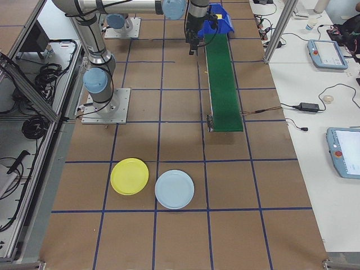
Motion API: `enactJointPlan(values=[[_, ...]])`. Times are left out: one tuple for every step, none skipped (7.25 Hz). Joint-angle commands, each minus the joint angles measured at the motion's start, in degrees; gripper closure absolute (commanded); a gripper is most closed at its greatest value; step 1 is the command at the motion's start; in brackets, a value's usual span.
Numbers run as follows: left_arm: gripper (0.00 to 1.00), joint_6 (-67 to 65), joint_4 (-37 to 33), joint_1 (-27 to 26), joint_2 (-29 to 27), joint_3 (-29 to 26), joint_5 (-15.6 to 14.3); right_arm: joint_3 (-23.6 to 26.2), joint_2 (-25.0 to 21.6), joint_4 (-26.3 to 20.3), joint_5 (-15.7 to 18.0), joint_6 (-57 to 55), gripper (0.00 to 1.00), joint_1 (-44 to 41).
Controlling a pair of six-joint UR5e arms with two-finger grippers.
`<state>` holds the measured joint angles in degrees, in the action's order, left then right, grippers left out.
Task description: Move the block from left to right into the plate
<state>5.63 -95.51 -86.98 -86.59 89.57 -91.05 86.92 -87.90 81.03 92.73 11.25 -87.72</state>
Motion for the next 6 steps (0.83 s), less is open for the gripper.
enactJointPlan(values=[[0.00, -0.44, 0.23, -0.38, -0.16, 0.34, -0.44, 0.09, 0.01, 0.00, 0.00, 0.00, 0.00, 0.00], [0.00, -0.18, 0.23, -0.47, -0.07, 0.26, -0.79, 1.05, -0.08, 0.00, 0.00, 0.00, 0.00, 0.00], [0.00, 0.08, 0.67, -0.56, -0.42, 0.60, -0.88, 1.41, -0.17, 0.26, 0.00, -0.17, 0.00, 0.00], [0.00, 0.69, 3.98, -0.82, -3.29, 0.69, -0.71, 1.41, -0.17, 0.61, 0.09, -0.09, 0.00, 0.09], [0.00, 0.87, 9.50, -0.30, -8.28, -0.96, -1.14, 1.41, -0.17, 0.62, 0.00, -0.09, 0.00, 0.09], [0.00, 0.79, 13.81, 0.92, -14.60, -2.63, -0.97, 1.41, -0.17, 0.62, 0.00, -0.09, 0.00, 0.09]])
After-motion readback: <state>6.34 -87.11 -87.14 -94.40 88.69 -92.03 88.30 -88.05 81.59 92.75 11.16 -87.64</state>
